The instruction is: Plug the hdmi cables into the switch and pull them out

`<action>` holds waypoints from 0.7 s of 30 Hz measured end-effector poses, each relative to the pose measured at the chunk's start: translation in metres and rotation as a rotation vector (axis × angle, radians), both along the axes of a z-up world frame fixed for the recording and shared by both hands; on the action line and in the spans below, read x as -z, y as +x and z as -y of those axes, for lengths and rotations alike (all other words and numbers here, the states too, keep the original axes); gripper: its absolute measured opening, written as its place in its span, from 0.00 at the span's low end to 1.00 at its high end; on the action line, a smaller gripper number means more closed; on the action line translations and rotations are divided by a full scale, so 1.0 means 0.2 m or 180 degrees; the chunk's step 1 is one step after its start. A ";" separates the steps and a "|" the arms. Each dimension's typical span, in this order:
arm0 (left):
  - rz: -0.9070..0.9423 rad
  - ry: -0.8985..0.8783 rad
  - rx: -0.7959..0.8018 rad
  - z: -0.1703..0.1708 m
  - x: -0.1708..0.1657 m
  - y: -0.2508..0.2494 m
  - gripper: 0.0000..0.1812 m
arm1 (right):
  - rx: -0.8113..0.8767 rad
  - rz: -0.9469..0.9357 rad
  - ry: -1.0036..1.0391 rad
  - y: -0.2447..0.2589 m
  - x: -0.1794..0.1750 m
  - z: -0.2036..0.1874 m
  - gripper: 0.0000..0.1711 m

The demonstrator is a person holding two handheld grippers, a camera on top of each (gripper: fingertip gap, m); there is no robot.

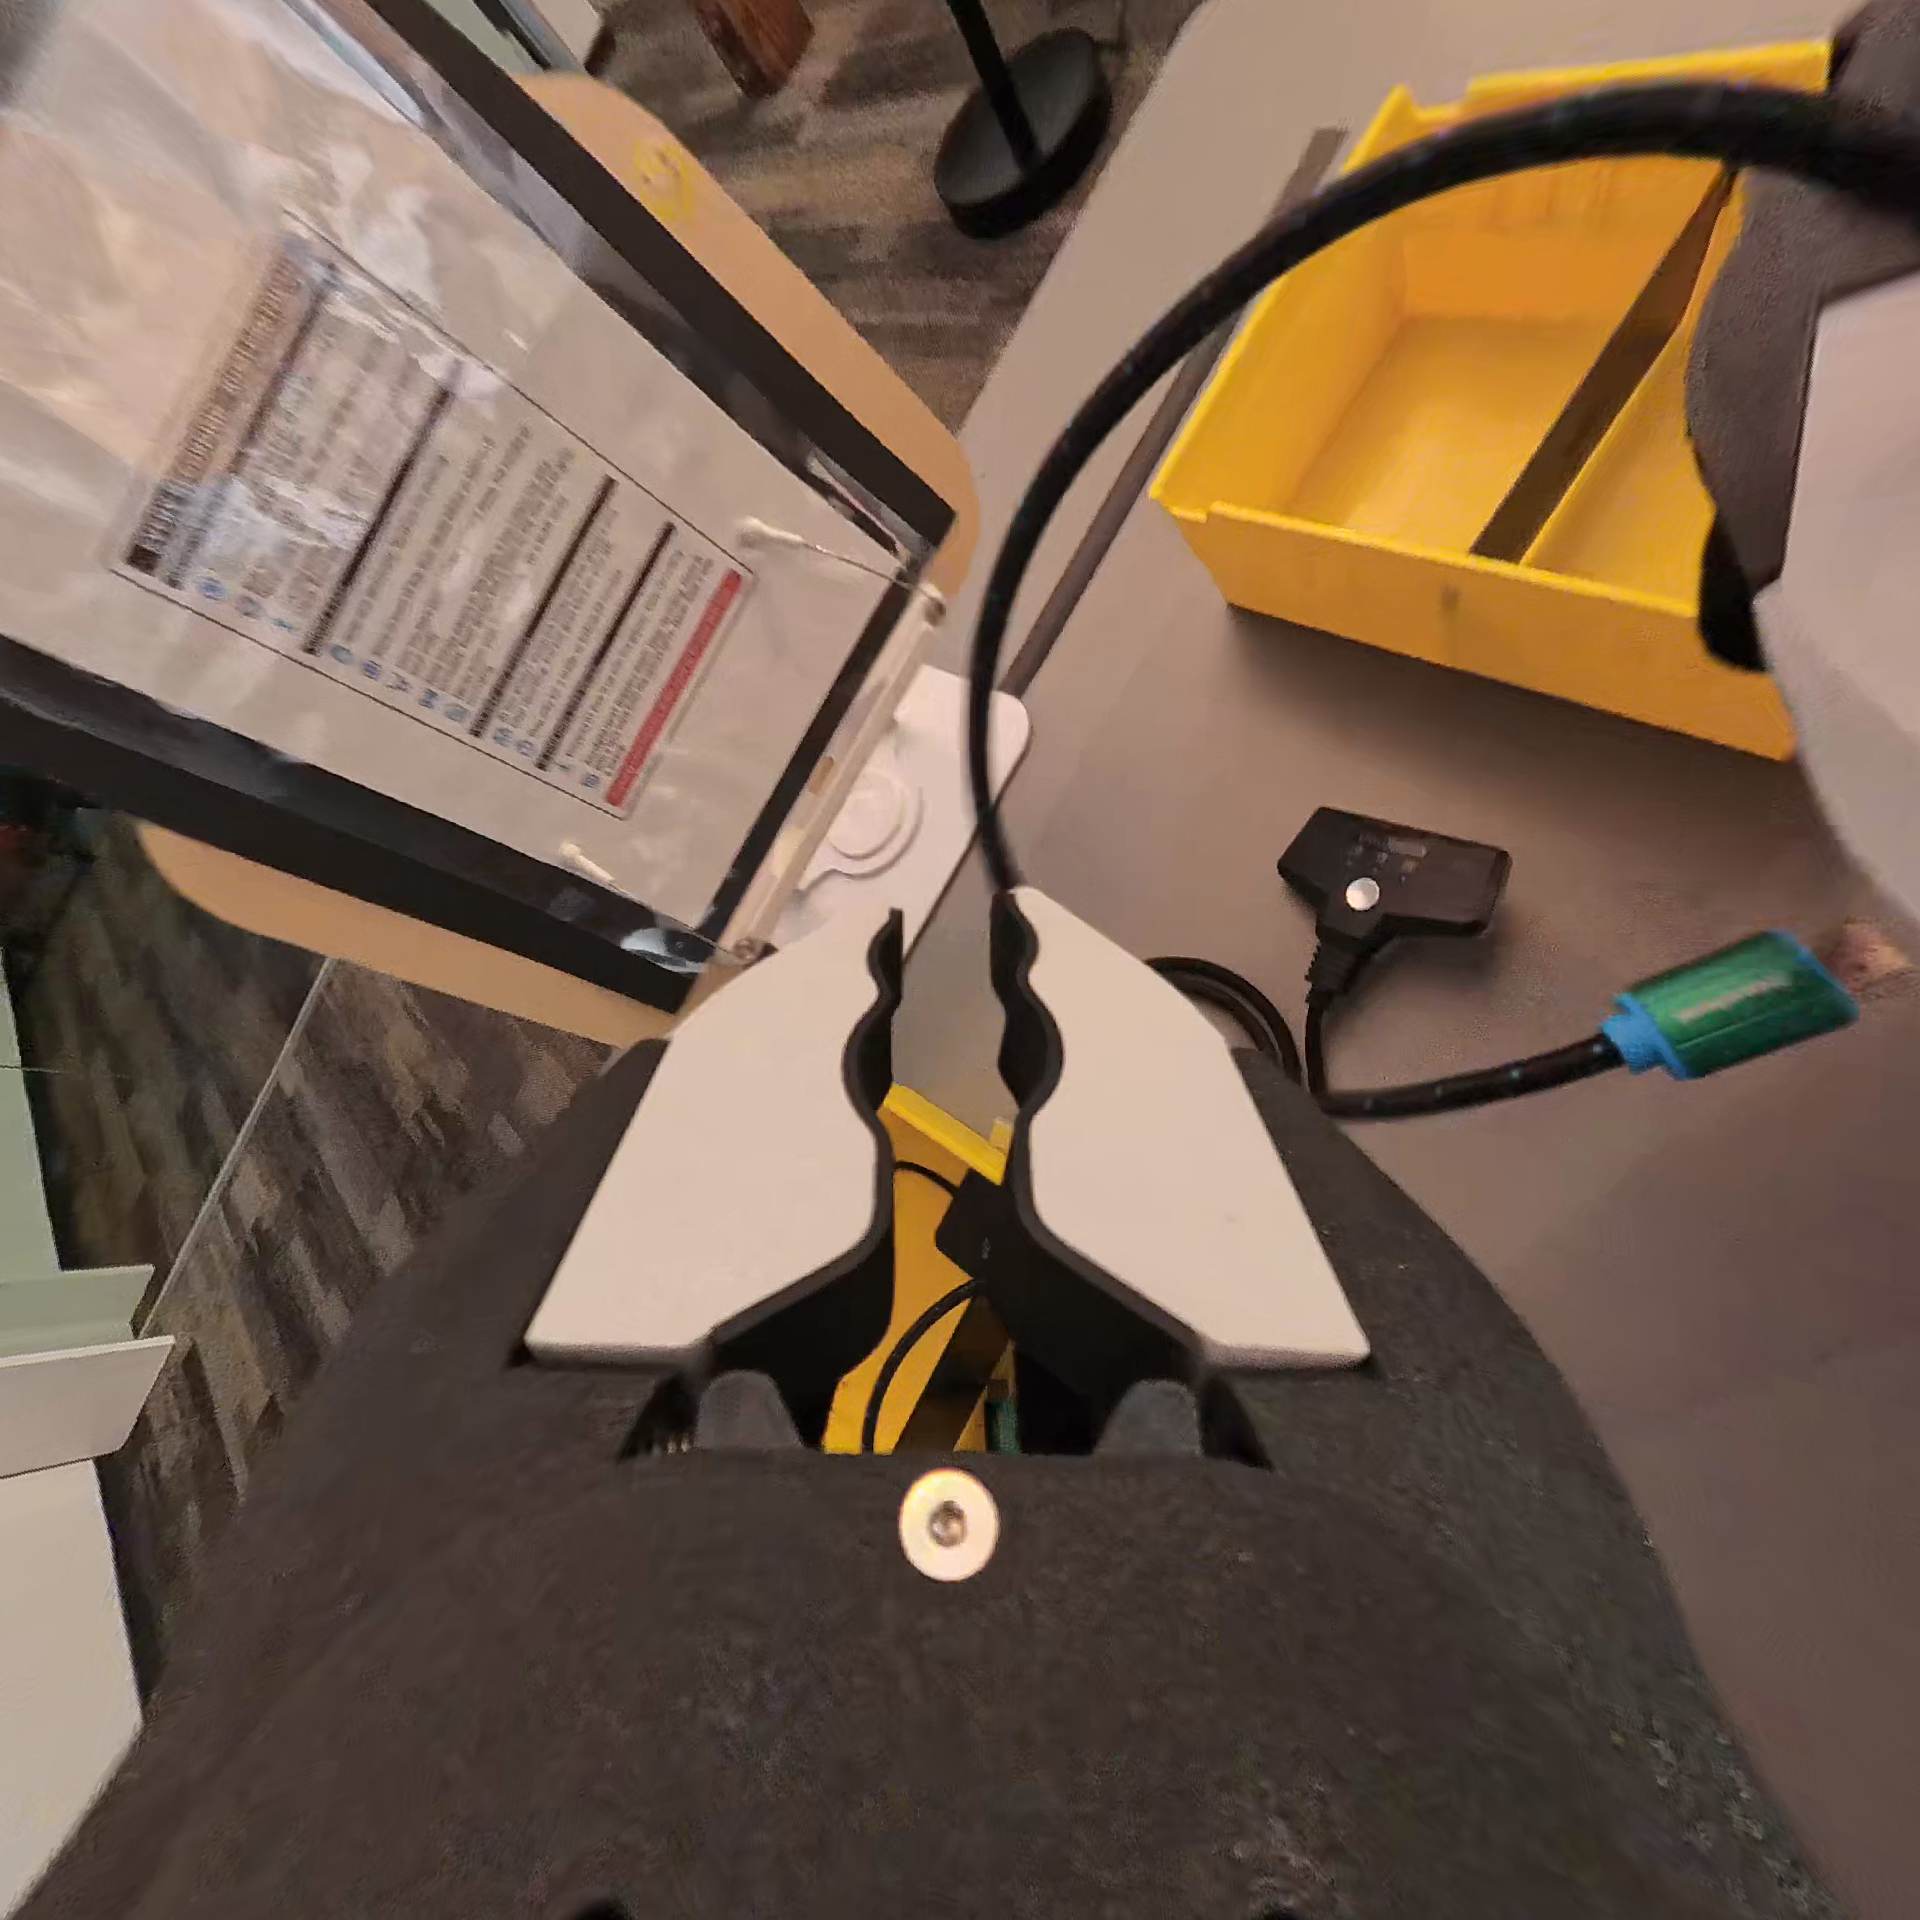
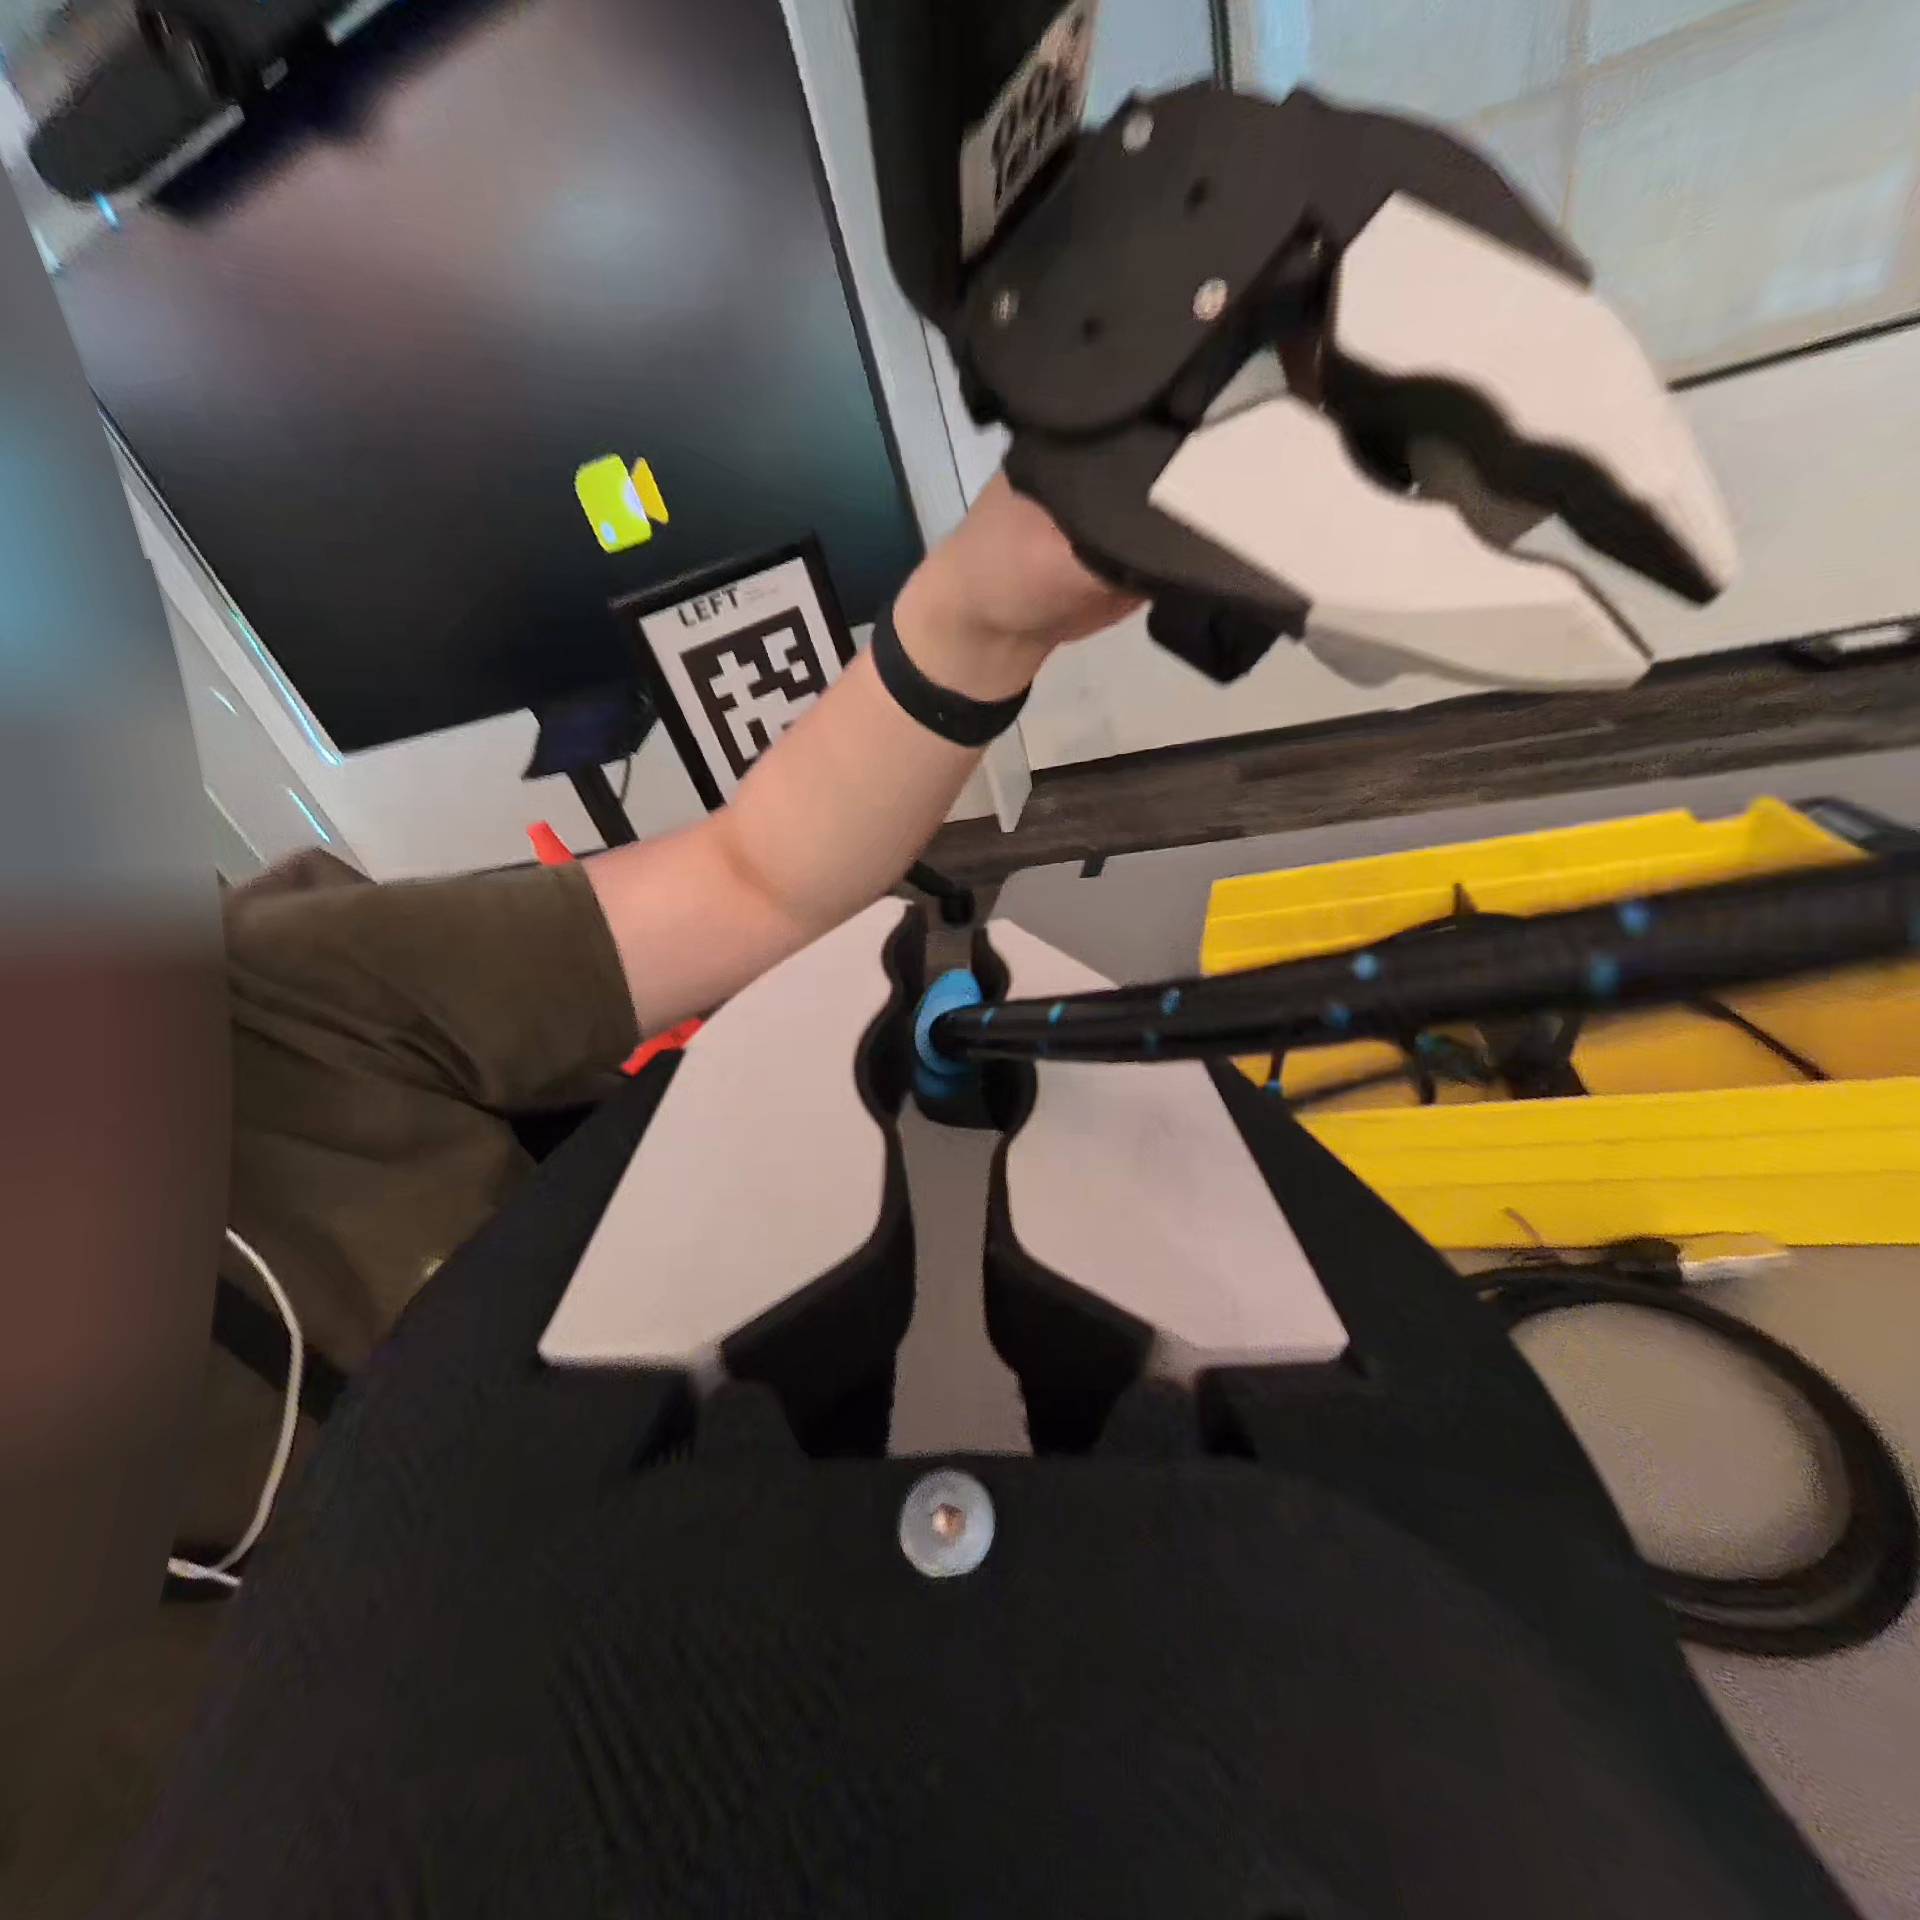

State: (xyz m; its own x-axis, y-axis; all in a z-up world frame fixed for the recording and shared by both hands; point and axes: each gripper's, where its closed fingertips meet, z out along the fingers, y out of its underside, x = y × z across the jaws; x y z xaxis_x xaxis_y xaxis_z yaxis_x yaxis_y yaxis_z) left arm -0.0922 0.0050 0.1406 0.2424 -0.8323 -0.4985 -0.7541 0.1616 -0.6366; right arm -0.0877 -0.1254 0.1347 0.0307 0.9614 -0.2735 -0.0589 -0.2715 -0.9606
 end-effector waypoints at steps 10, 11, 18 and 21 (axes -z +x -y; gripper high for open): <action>0.0141 -0.0496 0.0060 0.04 0.48 -0.01 0.12 | 0.0446 0.0278 -0.0569 0.04 0.19 -0.23 0.05; 0.0252 -0.0530 0.0078 0.06 0.49 -0.02 0.12 | 0.0489 0.0292 -0.0577 0.05 0.20 -0.25 0.05; 0.1015 -0.0788 0.0283 0.29 0.60 -0.01 0.14 | 0.0861 0.0296 -0.0715 0.15 0.24 -0.37 0.05; 0.1171 -0.0593 0.0326 0.33 0.61 0.04 0.14 | 0.0971 0.0217 -0.0807 0.20 0.24 -0.41 0.05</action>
State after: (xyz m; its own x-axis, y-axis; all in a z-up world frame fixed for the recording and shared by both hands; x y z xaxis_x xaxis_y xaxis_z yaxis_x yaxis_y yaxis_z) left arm -0.0841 -0.0615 0.0188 0.2875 -0.9290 -0.2330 -0.4571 0.0807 -0.8857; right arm -0.0485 -0.0433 0.0861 0.3306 0.8075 -0.4885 -0.1120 -0.4804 -0.8699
